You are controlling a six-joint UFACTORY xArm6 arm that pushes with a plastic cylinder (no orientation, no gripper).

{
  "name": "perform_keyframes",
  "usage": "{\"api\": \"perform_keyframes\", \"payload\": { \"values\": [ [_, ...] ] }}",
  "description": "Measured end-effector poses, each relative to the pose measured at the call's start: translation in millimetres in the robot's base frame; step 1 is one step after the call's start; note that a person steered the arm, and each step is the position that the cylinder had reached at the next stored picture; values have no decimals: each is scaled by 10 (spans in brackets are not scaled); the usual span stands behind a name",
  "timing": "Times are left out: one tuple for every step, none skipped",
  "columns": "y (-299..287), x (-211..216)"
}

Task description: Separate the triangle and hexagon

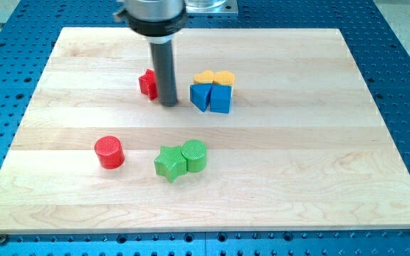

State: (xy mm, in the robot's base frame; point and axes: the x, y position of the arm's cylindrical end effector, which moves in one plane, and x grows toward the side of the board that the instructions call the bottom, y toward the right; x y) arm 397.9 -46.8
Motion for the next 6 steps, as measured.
{"api": "perform_keyframes", "payload": {
  "values": [
    [581, 0],
    [1233, 18],
    [1681, 19],
    [1432, -422],
    [869, -504],
    [348, -320]
  ]
}}
